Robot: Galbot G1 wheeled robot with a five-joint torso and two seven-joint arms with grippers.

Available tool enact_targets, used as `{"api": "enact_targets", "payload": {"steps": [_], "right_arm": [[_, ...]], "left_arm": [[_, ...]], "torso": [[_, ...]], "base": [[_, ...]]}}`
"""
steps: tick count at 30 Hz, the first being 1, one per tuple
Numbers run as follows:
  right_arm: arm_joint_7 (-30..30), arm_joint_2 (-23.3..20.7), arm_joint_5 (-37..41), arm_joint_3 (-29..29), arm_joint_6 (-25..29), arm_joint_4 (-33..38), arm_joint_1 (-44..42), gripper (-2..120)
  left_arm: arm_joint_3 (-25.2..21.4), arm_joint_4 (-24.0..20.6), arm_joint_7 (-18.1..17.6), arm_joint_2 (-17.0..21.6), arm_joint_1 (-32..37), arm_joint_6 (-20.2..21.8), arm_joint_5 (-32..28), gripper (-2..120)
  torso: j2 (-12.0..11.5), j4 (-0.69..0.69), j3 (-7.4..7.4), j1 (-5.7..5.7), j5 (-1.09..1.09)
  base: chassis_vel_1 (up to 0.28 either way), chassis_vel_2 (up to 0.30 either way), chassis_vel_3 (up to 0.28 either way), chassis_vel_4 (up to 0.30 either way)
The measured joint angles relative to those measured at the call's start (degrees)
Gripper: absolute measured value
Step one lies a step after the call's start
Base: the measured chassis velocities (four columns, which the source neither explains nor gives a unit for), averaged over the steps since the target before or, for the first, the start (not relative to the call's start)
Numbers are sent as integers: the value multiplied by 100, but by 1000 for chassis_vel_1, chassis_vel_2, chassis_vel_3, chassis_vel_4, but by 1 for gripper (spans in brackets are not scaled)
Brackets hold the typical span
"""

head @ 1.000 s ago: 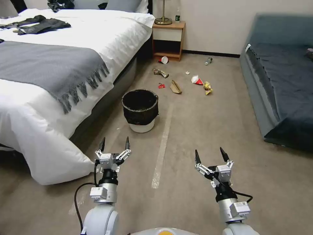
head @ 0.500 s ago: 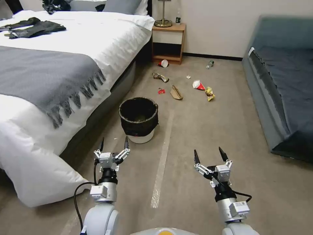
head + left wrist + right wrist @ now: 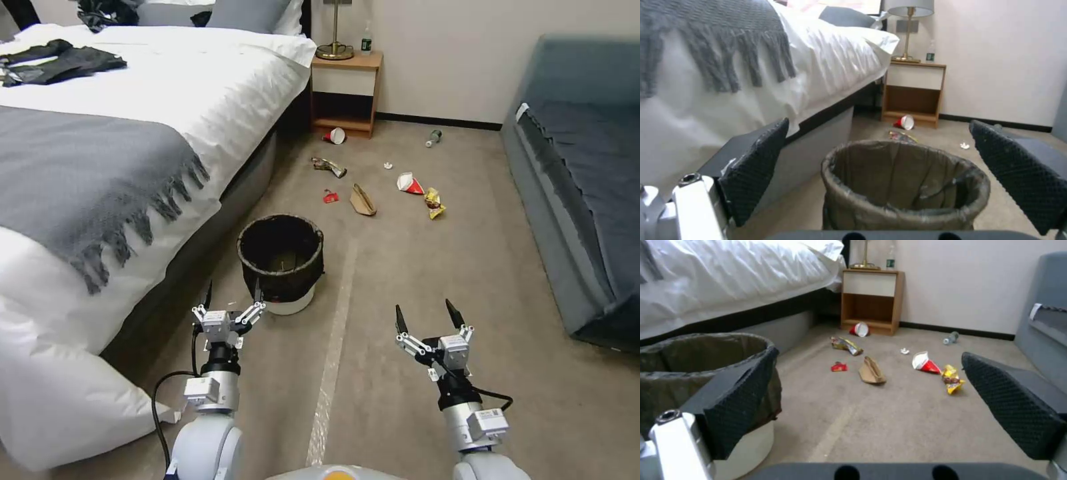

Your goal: Pick up the trash can from the floor.

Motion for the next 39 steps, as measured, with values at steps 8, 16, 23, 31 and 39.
{"api": "enact_targets", "payload": {"steps": [8, 16, 23, 31, 39], "right_arm": [[-36, 0, -7, -3, 0, 9, -5, 100], [-94, 0, -10, 6, 16, 10, -29, 100], [-95, 0, -10, 7, 33, 10, -32, 100], [-31, 0, -27, 9, 232, -88, 54, 100], [-16, 0, -123, 23, 278, -98, 95, 100]], "left_arm": [[-19, 0, -23, 11, 4, 1, -14, 100], [-30, 0, -56, 11, 20, -2, -15, 100], [-36, -13, -86, 5, 35, -3, -9, 100], [-18, -64, -168, -14, 45, 173, 19, 100], [78, -193, -721, 1, 33, 530, 61, 100]], "torso": [[0, 0, 0, 0, -1], [0, 0, 0, 0, 0], [0, 0, 0, 0, 0], [0, 0, 0, 0, 1], [0, -1, 0, 0, 0]], "base": [[-116, 113, 113, -101], [-109, 118, 117, -125], [-119, 116, 113, -116], [-109, 110, 110, -108], [-41, 41, 51, -50]]}}
